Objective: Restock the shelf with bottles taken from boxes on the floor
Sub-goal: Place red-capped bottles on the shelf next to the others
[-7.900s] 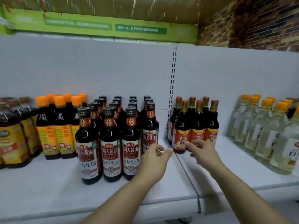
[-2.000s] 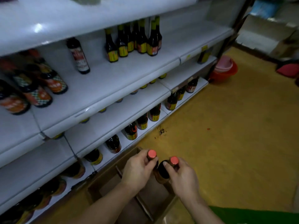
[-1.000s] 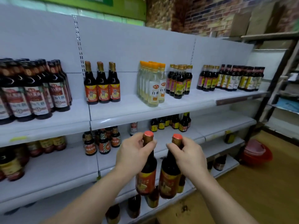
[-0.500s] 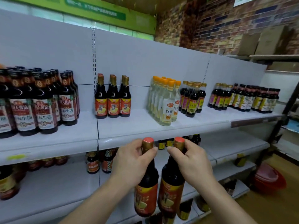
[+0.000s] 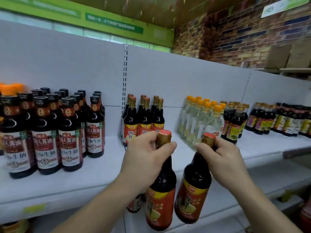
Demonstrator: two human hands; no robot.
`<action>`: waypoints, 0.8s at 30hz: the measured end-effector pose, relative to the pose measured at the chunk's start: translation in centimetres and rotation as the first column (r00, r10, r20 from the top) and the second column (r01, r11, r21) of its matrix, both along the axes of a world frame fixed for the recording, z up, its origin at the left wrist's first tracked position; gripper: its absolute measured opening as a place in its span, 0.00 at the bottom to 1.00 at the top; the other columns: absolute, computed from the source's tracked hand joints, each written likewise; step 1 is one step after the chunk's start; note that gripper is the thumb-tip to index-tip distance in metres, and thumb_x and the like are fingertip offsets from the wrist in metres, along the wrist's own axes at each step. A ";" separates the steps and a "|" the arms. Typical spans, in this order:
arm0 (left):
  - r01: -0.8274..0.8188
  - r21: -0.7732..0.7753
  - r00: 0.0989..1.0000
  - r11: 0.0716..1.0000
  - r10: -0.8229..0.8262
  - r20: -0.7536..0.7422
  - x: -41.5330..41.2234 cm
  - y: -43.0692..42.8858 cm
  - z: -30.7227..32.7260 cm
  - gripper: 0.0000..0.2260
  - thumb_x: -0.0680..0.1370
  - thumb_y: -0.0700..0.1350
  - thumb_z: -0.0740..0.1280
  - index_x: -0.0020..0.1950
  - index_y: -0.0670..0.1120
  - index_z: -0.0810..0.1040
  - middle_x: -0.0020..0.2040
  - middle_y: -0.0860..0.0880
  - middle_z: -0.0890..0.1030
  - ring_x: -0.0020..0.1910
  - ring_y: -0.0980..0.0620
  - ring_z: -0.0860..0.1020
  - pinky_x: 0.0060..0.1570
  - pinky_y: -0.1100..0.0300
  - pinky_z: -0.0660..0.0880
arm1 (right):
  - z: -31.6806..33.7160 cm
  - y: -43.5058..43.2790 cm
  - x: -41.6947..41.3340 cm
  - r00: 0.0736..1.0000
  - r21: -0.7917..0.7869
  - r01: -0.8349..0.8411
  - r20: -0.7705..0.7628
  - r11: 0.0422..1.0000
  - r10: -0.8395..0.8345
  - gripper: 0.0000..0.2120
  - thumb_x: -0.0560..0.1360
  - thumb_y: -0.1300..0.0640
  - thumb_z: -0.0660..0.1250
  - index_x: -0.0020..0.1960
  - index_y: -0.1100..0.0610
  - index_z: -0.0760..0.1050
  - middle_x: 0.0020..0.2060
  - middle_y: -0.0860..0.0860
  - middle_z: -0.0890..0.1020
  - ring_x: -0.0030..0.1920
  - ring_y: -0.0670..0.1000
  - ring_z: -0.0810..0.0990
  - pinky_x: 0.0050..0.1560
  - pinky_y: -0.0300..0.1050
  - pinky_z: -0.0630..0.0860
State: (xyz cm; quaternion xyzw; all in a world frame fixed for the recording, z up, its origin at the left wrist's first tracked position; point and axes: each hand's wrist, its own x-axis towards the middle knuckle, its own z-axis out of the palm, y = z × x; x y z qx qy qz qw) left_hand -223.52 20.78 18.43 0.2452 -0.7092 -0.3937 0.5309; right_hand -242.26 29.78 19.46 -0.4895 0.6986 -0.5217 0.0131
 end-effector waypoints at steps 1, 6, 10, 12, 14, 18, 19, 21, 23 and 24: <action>0.010 -0.004 1.000 1.000 -0.010 -0.006 0.3 -0.9 0.5 0.18 0.73 0.53 0.75 0.41 0.38 0.79 0.34 0.37 0.75 0.33 0.40 0.73 0.34 0.45 0.71 | 0.4 -0.8 0.1 1.000 -0.010 -0.005 -0.005 1.000 0.005 0.20 0.74 0.46 0.72 0.32 0.55 0.69 0.26 0.47 0.72 0.28 0.45 0.70 0.35 0.51 0.68; 0.022 0.013 0.999 1.000 -0.022 -0.023 1.3 -5.0 3.0 0.17 0.75 0.48 0.76 0.38 0.37 0.76 0.28 0.42 0.71 0.29 0.52 0.69 0.31 0.58 0.65 | 2.1 -4.9 0.8 0.999 -0.023 -0.030 -0.032 0.999 0.029 0.21 0.76 0.48 0.72 0.30 0.51 0.67 0.23 0.43 0.69 0.27 0.45 0.67 0.35 0.51 0.65; 0.002 0.006 0.999 1.000 -0.002 -0.043 1.7 -8.0 5.1 0.13 0.74 0.50 0.77 0.39 0.41 0.82 0.35 0.40 0.81 0.31 0.51 0.78 0.33 0.52 0.76 | 3.5 -7.9 1.3 0.997 -0.027 -0.020 -0.069 0.999 0.018 0.19 0.76 0.48 0.71 0.30 0.52 0.70 0.23 0.42 0.72 0.27 0.43 0.69 0.34 0.47 0.65; -0.030 -0.012 0.999 0.999 0.029 -0.038 1.8 -9.2 5.9 0.10 0.74 0.49 0.76 0.39 0.43 0.83 0.32 0.46 0.83 0.30 0.53 0.80 0.32 0.59 0.75 | 4.2 -9.4 1.6 0.997 -0.036 -0.017 -0.077 0.999 0.015 0.19 0.76 0.48 0.71 0.31 0.53 0.70 0.22 0.42 0.72 0.26 0.43 0.69 0.34 0.47 0.65; -0.081 -0.038 0.997 0.996 0.080 -0.019 1.9 -10.3 6.3 0.09 0.74 0.50 0.76 0.40 0.45 0.84 0.33 0.49 0.84 0.34 0.53 0.82 0.33 0.61 0.76 | 4.7 -10.9 1.8 0.996 -0.038 -0.008 -0.093 0.999 0.004 0.19 0.76 0.48 0.71 0.31 0.54 0.70 0.23 0.42 0.73 0.26 0.42 0.71 0.34 0.48 0.67; -0.119 -0.046 0.993 0.992 0.119 0.013 1.8 -12.9 5.8 0.10 0.75 0.54 0.74 0.41 0.48 0.85 0.35 0.49 0.84 0.39 0.49 0.84 0.44 0.48 0.82 | 5.0 -14.0 2.2 0.991 -0.041 -0.003 -0.132 0.999 -0.002 0.19 0.75 0.44 0.69 0.38 0.60 0.74 0.32 0.56 0.80 0.35 0.57 0.78 0.40 0.61 0.76; -0.131 -0.047 0.991 0.990 0.132 0.018 1.8 -13.5 5.5 0.10 0.74 0.54 0.74 0.41 0.48 0.84 0.35 0.48 0.84 0.39 0.47 0.83 0.44 0.45 0.81 | 5.0 -14.8 2.2 0.991 -0.034 -0.003 -0.136 0.999 -0.001 0.20 0.75 0.44 0.69 0.38 0.61 0.74 0.33 0.57 0.80 0.35 0.57 0.78 0.40 0.61 0.76; -0.156 -0.033 0.988 0.987 0.156 0.017 1.7 -14.4 4.8 0.12 0.74 0.56 0.74 0.40 0.47 0.83 0.34 0.45 0.82 0.38 0.44 0.82 0.42 0.42 0.81 | 4.8 -16.0 2.4 0.991 -0.024 -0.012 -0.134 1.000 0.009 0.20 0.75 0.45 0.69 0.38 0.61 0.73 0.32 0.57 0.78 0.33 0.52 0.75 0.37 0.58 0.74; -0.179 -0.023 0.984 0.984 0.179 0.021 1.6 -15.2 4.1 0.13 0.73 0.57 0.73 0.39 0.47 0.83 0.33 0.45 0.81 0.37 0.43 0.81 0.40 0.41 0.80 | 4.5 -17.0 2.5 0.991 -0.017 -0.019 -0.136 1.000 0.017 0.19 0.76 0.46 0.69 0.37 0.61 0.73 0.32 0.57 0.78 0.33 0.50 0.74 0.36 0.53 0.71; -0.190 -0.022 0.981 0.981 0.191 0.026 1.6 -15.5 3.8 0.14 0.73 0.58 0.73 0.39 0.48 0.83 0.33 0.46 0.81 0.37 0.43 0.81 0.40 0.40 0.80 | 4.3 -17.5 2.6 0.990 -0.010 -0.017 -0.139 1.000 0.015 0.18 0.76 0.47 0.69 0.37 0.60 0.73 0.32 0.56 0.78 0.33 0.51 0.76 0.36 0.52 0.71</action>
